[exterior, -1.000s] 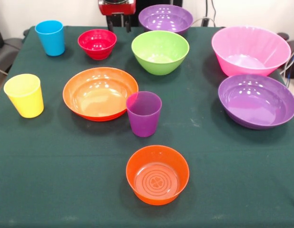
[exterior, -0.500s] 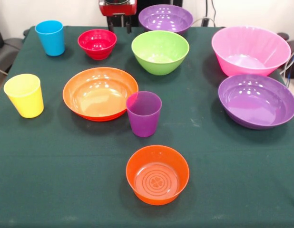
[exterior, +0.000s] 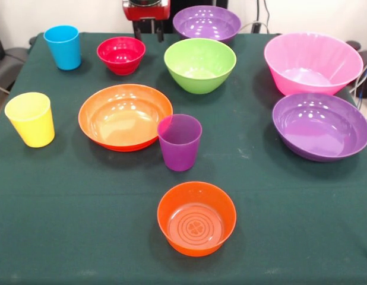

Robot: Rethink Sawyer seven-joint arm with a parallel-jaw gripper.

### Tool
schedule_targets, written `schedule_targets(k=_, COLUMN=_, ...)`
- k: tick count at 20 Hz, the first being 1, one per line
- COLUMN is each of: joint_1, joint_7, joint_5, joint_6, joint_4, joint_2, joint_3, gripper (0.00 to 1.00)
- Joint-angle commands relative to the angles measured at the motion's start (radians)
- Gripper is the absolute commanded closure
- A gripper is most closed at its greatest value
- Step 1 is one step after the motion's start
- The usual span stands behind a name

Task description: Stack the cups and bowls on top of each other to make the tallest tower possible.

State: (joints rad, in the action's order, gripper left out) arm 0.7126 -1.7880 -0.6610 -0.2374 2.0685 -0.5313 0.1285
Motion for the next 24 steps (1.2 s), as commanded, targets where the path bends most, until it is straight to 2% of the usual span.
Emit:
schedule_targets(k=1, joint_1=-0.038, joint_7=-0.017, joint_5=0.055, joint_6=-0.111, joint_4=-0.099, joint_2=-0.011, joint_3=0.099, gripper=0.0)
schedule_targets(k=24, joint_1=-0.051, joint_7=0.0, joint_5=0.12, joint_6=-0.219, joint_4=-0.086, joint_2=-0.09, joint_3=0.129, gripper=0.0)
